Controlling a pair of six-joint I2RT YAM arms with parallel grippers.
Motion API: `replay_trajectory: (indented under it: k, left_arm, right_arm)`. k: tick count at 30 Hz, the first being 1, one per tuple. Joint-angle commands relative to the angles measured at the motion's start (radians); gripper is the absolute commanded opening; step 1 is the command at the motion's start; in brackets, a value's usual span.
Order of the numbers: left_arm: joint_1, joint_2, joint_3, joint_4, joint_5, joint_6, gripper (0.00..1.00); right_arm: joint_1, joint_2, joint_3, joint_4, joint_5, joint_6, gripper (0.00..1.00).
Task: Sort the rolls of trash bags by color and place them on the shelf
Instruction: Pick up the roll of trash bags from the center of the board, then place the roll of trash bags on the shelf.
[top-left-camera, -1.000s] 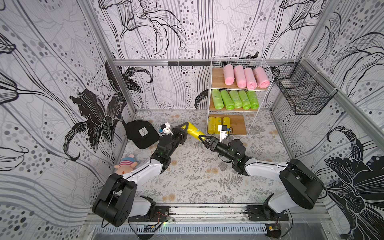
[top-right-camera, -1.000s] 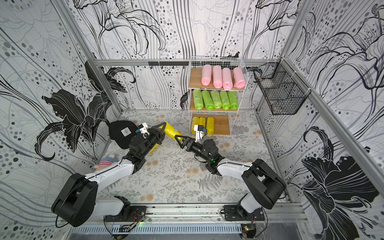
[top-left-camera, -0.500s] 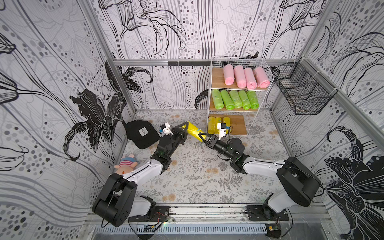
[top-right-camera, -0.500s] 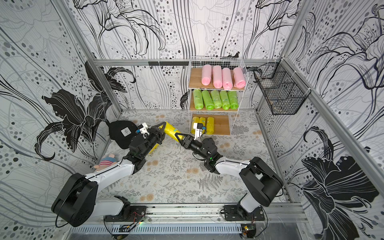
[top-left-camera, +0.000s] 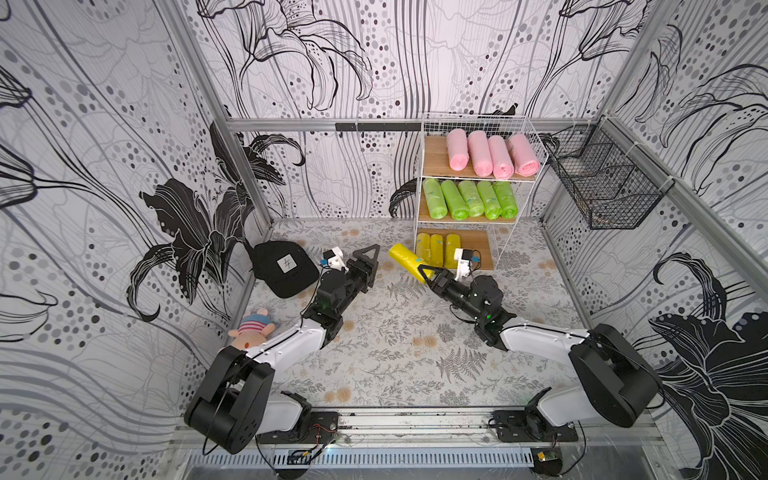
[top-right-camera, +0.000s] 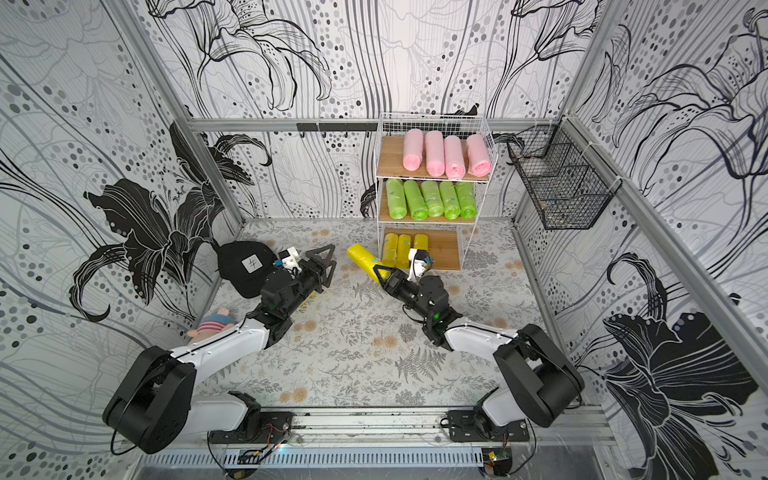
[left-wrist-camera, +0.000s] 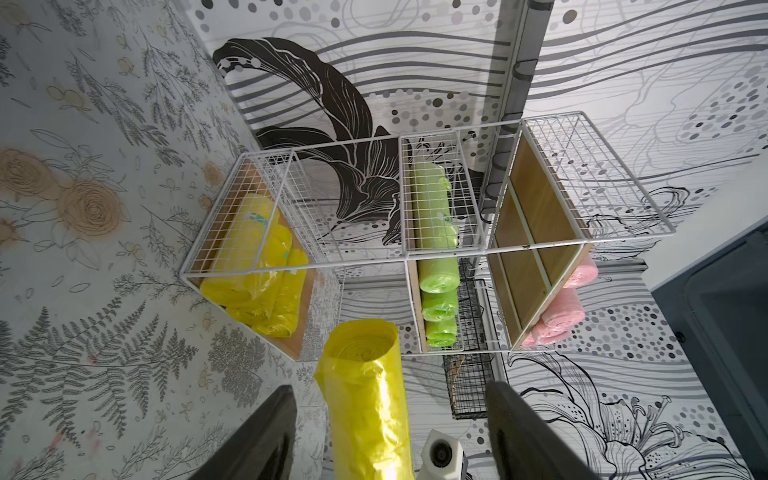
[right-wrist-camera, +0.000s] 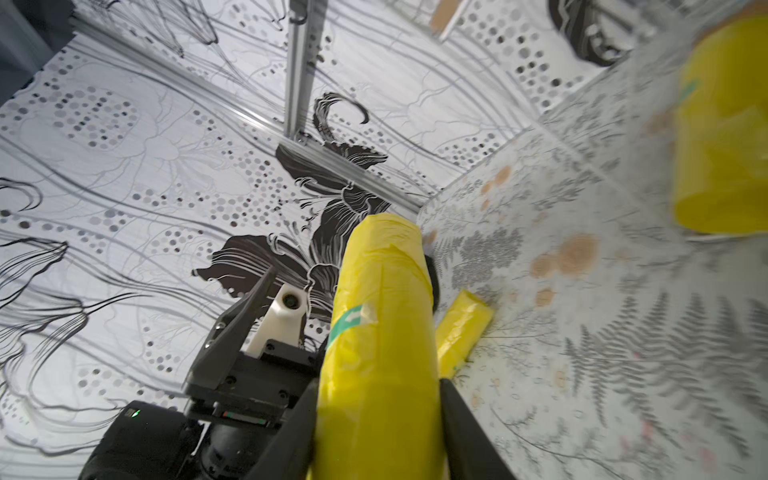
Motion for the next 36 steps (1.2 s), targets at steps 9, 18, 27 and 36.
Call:
replay_trajectory:
  k: [9,18,27,36]
  left_arm:
    - [0.016,-0.031,0.069,-0.229,0.061,0.294,0.74]
    - [0.015,-0.022,0.131,-0.322,0.138,0.372,0.74]
    - [0.014,-0.024,0.142,-0.330,0.171,0.383,0.74]
    - [0.014,-0.036,0.135,-0.315,0.196,0.389,0.74]
  right_arm:
    - [-0.285,-0.237,-0.101,-0.331,0.156,-0.204,0.31]
    - [-0.335,-0.037,-0.016,-0.185,0.352,-0.296,0.31]
    - [-0.352,0.270,0.130,-0.049,0.403,-0.289,0.31]
    - [-0.353,0.544,0.257,0.050,0.406,-0.206,0.33]
